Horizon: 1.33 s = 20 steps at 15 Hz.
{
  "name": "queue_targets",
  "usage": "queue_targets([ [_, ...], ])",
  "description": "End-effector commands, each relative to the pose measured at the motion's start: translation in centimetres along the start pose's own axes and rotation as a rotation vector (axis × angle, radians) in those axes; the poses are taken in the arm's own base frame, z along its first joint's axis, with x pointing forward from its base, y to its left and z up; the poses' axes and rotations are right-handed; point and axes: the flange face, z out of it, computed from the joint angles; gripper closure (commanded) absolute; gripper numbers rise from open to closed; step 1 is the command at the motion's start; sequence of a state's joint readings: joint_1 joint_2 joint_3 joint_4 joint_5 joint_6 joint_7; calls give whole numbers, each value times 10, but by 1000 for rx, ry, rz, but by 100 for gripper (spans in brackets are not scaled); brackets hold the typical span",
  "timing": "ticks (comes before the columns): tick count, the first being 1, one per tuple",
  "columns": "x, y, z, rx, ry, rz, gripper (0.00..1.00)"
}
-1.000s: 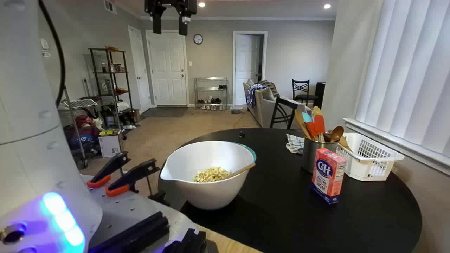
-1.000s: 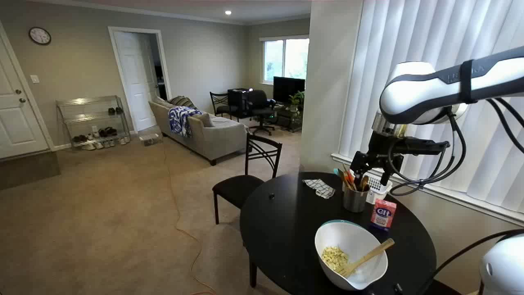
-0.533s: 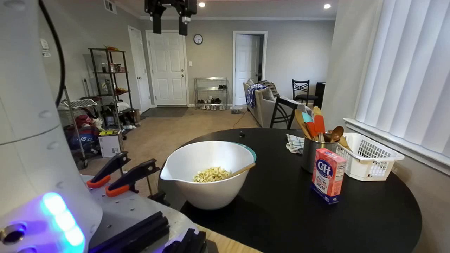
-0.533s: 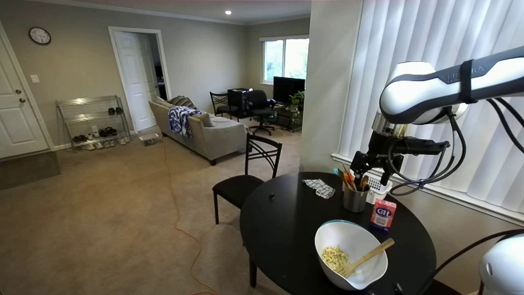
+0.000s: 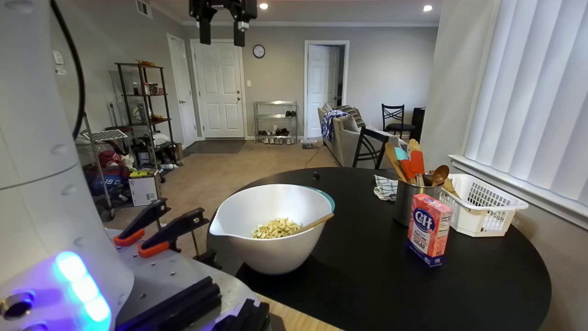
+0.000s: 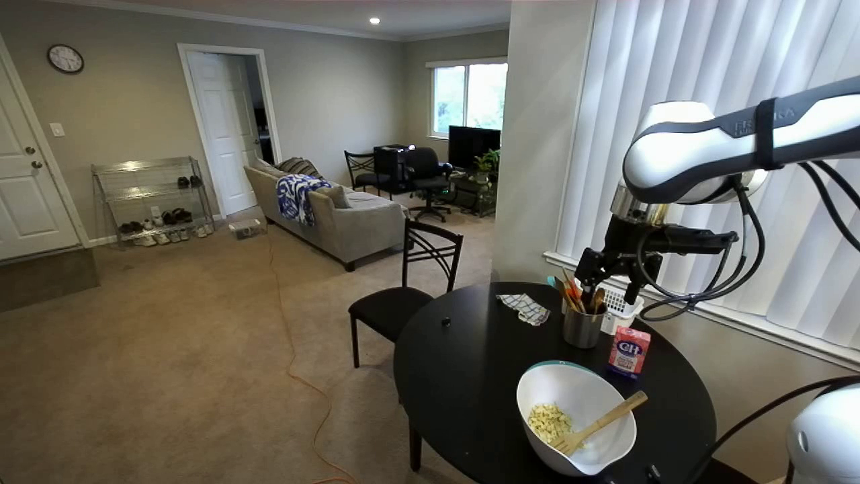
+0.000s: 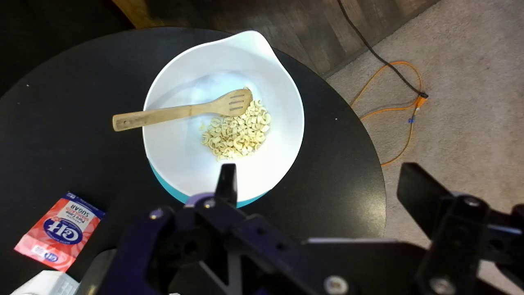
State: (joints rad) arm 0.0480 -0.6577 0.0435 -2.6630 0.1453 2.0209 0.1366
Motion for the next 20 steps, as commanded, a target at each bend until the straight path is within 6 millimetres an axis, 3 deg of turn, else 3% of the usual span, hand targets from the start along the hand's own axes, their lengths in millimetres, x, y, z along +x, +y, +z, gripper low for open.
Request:
queue_targets([
  [1,0,0,-1,0,-1,0,0],
  [19,0,0,-1,0,-1,0,0],
  [20,4,14,8,-12,-16,15,0],
])
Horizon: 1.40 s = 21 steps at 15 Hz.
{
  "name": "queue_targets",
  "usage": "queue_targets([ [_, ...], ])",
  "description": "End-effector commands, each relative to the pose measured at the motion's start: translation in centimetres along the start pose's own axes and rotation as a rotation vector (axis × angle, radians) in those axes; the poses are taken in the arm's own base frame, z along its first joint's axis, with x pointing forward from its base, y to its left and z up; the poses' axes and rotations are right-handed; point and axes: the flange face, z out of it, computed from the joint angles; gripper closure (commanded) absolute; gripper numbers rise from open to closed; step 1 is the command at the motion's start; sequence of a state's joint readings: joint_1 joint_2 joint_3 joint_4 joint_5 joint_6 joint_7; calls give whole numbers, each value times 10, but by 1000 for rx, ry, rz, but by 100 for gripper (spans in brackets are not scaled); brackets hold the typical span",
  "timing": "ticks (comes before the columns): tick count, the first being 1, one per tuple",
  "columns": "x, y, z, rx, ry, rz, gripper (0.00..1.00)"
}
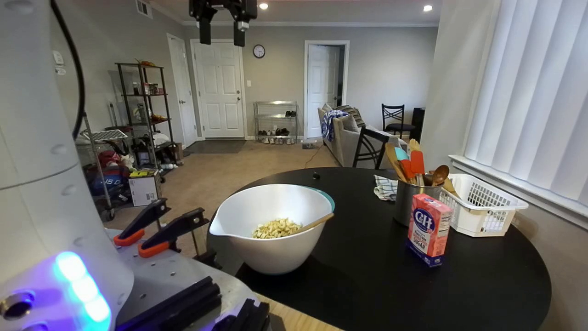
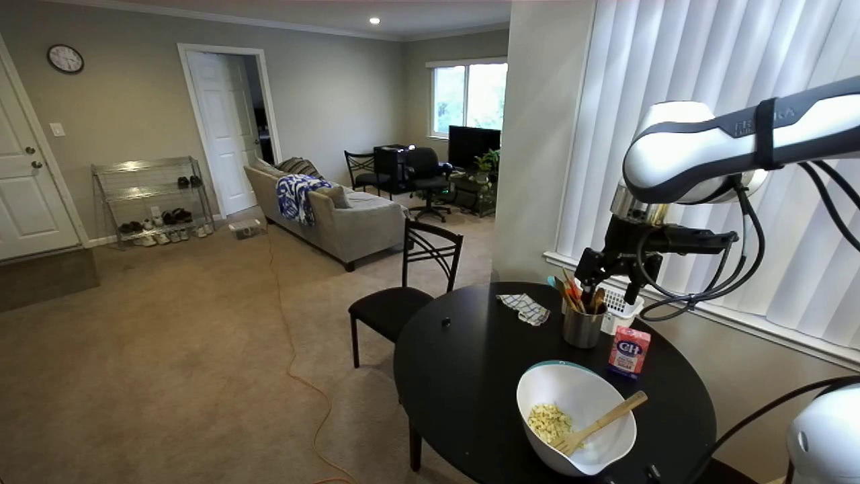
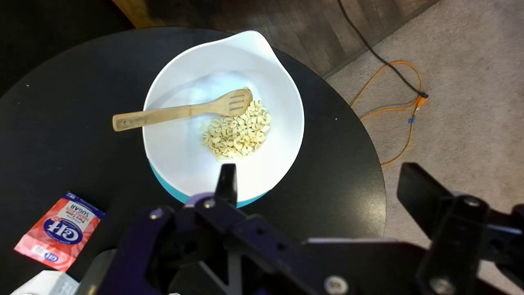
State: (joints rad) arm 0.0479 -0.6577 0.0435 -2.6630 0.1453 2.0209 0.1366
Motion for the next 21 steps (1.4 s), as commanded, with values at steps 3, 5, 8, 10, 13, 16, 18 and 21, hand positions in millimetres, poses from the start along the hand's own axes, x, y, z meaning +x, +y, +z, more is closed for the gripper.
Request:
queue_targets([
  [3,13,67,37,30,-16,30,0],
  [5,14,112,59,89,7,37,0],
  [8,7,175,88,175,25,8,0],
  [10,3,200,101,289,57,-28,0],
  [13,-4,216,125,448,99,-41,0],
  [16,-6,216,123,483,112,-24,0],
  [18,-5,215,127,483,104,-28,0],
  [21,-5,217,124,477,110,-24,0],
])
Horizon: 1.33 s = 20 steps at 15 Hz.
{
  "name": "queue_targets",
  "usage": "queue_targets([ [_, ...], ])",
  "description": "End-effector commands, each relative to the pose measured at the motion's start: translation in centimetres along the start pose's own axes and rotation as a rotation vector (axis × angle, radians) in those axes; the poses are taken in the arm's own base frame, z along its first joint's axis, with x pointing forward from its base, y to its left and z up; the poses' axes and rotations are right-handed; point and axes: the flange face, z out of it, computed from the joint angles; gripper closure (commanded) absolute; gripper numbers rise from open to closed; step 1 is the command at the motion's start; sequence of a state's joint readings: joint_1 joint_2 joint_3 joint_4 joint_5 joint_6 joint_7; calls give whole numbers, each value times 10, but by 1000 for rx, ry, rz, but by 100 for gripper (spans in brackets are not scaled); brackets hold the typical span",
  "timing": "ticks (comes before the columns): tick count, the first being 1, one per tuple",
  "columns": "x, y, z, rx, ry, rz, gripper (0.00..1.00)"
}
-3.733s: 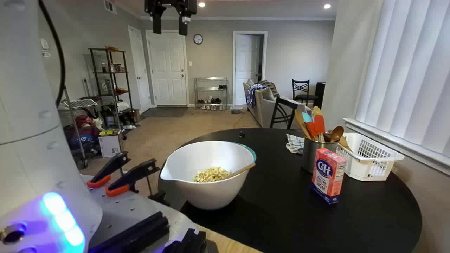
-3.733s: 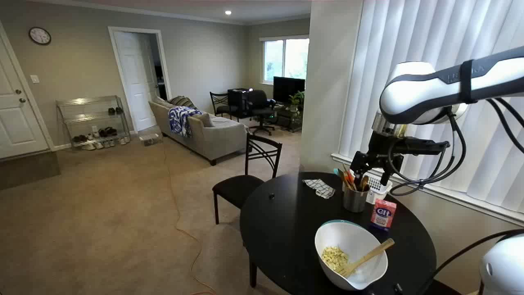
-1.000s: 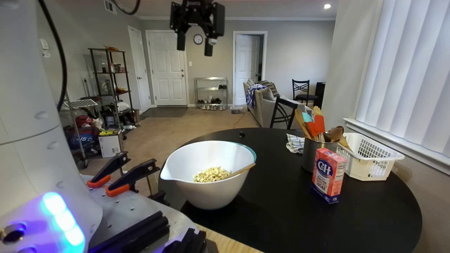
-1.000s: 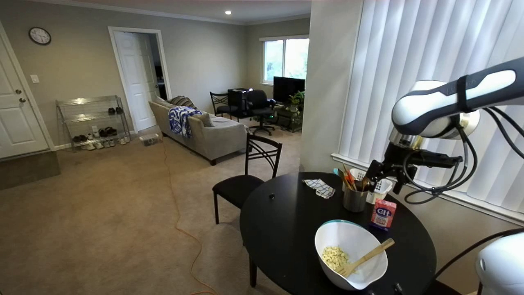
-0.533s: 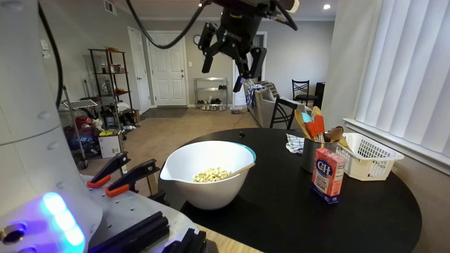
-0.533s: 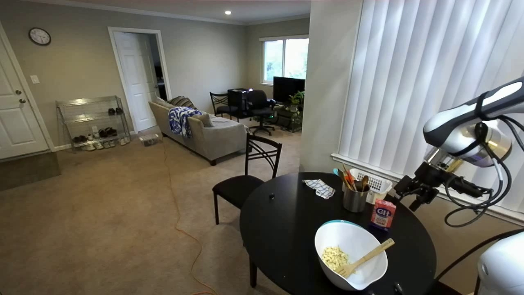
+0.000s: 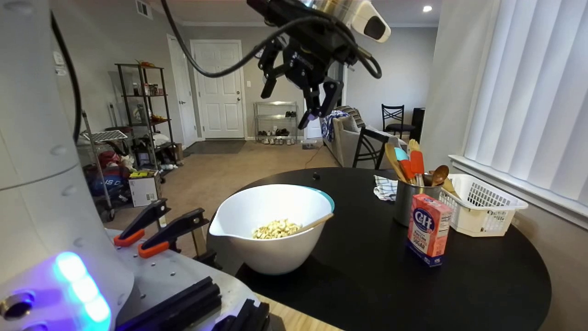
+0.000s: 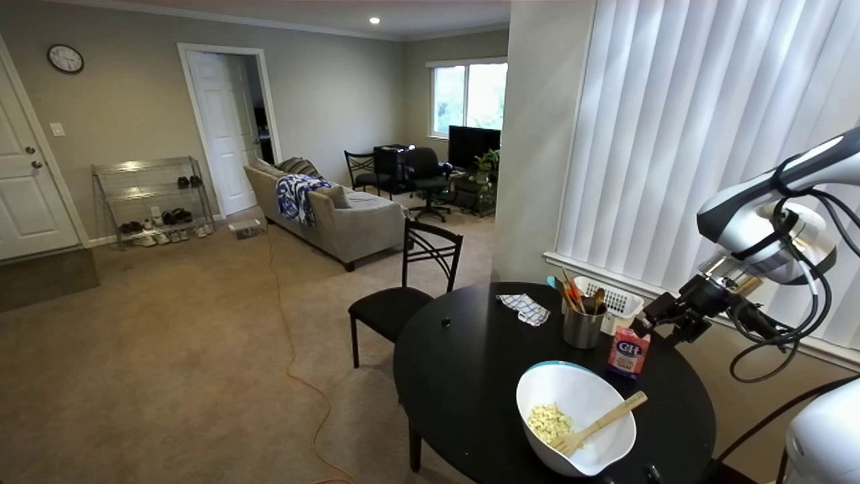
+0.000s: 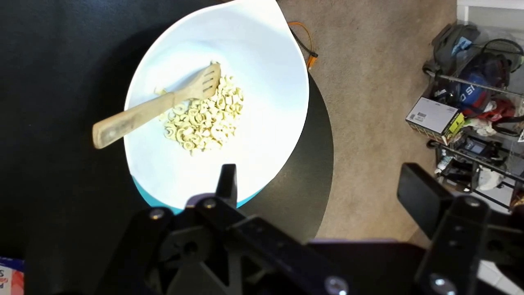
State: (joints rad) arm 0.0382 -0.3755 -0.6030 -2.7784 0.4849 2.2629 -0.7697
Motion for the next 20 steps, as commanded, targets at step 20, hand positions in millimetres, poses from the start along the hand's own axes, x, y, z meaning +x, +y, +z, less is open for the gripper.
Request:
queue_targets([
  [20,66,108,77,83,-272,190,0],
])
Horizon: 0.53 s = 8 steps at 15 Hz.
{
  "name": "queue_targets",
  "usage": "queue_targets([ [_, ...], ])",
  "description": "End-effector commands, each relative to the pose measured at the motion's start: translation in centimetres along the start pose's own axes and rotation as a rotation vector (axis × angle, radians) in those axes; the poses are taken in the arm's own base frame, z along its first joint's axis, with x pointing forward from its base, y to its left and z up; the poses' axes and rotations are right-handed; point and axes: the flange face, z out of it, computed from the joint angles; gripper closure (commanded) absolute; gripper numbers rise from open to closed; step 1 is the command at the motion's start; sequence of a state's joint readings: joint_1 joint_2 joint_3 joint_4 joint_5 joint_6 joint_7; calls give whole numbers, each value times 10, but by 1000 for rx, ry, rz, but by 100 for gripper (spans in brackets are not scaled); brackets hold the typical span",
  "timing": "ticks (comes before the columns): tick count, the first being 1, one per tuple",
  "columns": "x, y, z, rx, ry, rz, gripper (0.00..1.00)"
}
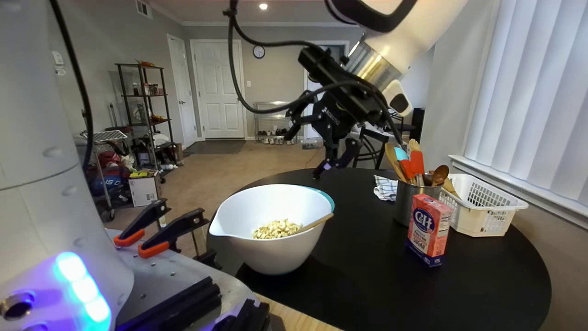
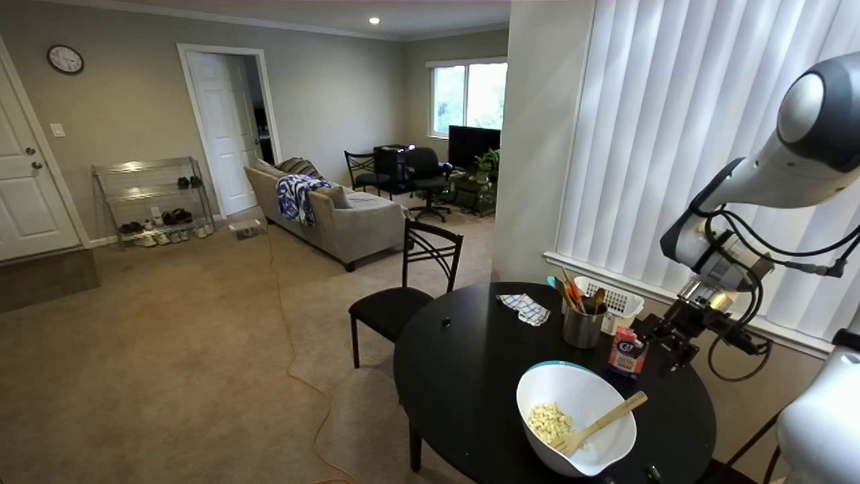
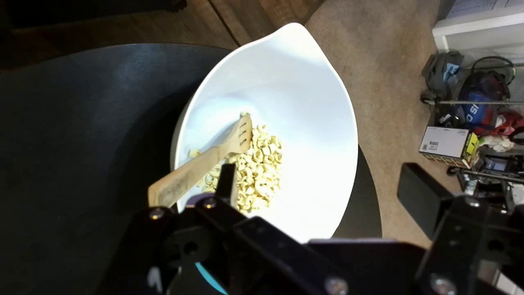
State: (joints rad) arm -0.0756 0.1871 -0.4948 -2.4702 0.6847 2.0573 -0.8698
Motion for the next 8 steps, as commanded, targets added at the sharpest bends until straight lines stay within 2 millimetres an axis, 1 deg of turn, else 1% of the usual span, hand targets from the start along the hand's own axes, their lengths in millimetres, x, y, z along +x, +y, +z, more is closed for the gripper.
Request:
queue_targets([
  [1,10,6,2,-3,-14,3,0],
  [2,18,11,4,-3,-26,6,0],
  [4,28,19,9,-5,-41,13,0],
  [8,29,20,10,-5,-45,13,0],
])
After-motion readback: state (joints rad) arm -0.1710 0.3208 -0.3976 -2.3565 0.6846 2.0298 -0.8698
